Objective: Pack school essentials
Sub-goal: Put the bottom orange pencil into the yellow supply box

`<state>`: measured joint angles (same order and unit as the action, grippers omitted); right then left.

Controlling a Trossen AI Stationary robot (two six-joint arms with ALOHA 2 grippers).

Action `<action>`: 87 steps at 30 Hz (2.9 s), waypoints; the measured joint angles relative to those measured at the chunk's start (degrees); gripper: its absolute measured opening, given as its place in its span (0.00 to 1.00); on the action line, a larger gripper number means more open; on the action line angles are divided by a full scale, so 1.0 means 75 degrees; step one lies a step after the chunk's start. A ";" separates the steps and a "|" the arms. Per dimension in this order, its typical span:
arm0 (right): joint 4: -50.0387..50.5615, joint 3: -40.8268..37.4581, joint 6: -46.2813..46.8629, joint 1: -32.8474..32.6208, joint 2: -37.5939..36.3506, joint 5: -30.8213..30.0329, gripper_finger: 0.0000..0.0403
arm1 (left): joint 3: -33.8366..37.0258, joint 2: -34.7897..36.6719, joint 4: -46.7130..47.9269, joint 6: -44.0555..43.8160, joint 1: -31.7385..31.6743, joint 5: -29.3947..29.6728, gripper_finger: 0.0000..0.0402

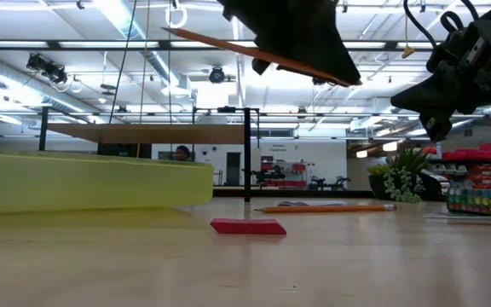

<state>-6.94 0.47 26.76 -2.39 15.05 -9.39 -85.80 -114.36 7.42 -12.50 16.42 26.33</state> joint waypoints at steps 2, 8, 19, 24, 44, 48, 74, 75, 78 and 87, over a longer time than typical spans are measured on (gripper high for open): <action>0.0006 0.0000 0.0000 0.0000 0.0000 0.0000 0.02 | -0.0003 0.0078 0.0121 0.0041 -0.0002 0.0004 0.11; 0.0081 0.0000 0.0002 0.0000 0.0002 0.0000 0.02 | -0.0003 0.0297 0.0805 0.0197 0.0036 0.0025 0.09; 0.0150 0.0000 0.0000 0.0000 0.0003 0.0000 0.02 | 0.0003 0.0565 0.2126 0.0106 0.0297 0.0139 0.10; 0.0146 0.0000 0.0000 0.0000 0.0003 0.0000 0.02 | -0.0001 0.0904 0.2625 -0.0015 0.0339 0.0288 0.09; 0.0178 0.0000 0.0000 0.0000 0.0006 0.0000 0.02 | -0.0002 0.2281 0.4540 0.0245 0.0333 0.0855 0.10; 0.0178 0.0000 0.0001 0.0000 0.0006 0.0000 0.02 | 0.0034 0.2333 0.4780 0.0248 0.0336 0.0866 0.09; 0.0221 0.0000 0.0000 0.0000 0.0052 0.0000 0.02 | 0.5898 0.5586 -0.0502 -0.0987 0.0003 0.0799 0.10; 0.0224 0.0000 0.0001 0.0000 0.0052 0.0000 0.02 | 0.6006 0.5589 -0.0646 -0.1081 0.0004 0.0876 0.10; 0.0222 0.0000 0.0001 0.0000 0.0052 0.0000 0.02 | 0.6367 0.5581 -0.1057 -0.1305 0.0004 0.1089 0.11; 0.0227 0.0000 0.0000 0.0000 0.0052 0.0000 0.02 | 0.7353 0.5581 -0.2508 -0.1970 0.0029 0.1605 0.10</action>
<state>-5.23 0.47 26.76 -2.39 15.44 -9.39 -30.65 -72.51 -11.39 -27.27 16.64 38.37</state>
